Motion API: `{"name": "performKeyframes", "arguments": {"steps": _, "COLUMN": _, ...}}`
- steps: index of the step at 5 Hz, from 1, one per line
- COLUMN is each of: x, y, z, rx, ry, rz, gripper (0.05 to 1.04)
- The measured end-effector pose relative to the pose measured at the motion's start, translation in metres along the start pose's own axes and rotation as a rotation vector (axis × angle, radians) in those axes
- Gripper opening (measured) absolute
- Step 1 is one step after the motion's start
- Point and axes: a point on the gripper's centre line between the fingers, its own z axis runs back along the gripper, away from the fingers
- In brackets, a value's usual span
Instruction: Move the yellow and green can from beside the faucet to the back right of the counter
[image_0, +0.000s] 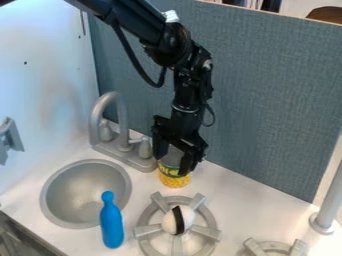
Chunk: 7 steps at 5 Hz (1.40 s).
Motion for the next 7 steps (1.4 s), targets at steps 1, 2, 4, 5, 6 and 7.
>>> {"name": "performKeyframes", "arguments": {"steps": 1, "x": -0.006, "y": -0.002, "z": -0.018, "rx": -0.007, "ry": 0.05, "rz": -0.003, "gripper": 1.0}}
{"name": "performKeyframes", "arguments": {"steps": 2, "x": -0.003, "y": 0.0, "z": -0.02, "rx": 0.003, "ry": 0.028, "rz": -0.012, "gripper": 1.0}}
{"name": "performKeyframes", "arguments": {"steps": 4, "x": 0.007, "y": 0.042, "z": -0.004, "rx": -0.028, "ry": -0.013, "rz": 0.067, "gripper": 1.0}}
{"name": "performKeyframes", "arguments": {"steps": 5, "x": 0.016, "y": 0.059, "z": 0.006, "rx": -0.027, "ry": -0.049, "rz": 0.101, "gripper": 1.0}}
{"name": "performKeyframes", "arguments": {"steps": 6, "x": 0.02, "y": 0.071, "z": -0.003, "rx": -0.032, "ry": -0.037, "rz": 0.154, "gripper": 1.0}}
{"name": "performKeyframes", "arguments": {"steps": 7, "x": 0.027, "y": 0.075, "z": -0.01, "rx": -0.019, "ry": -0.001, "rz": 0.167, "gripper": 1.0}}
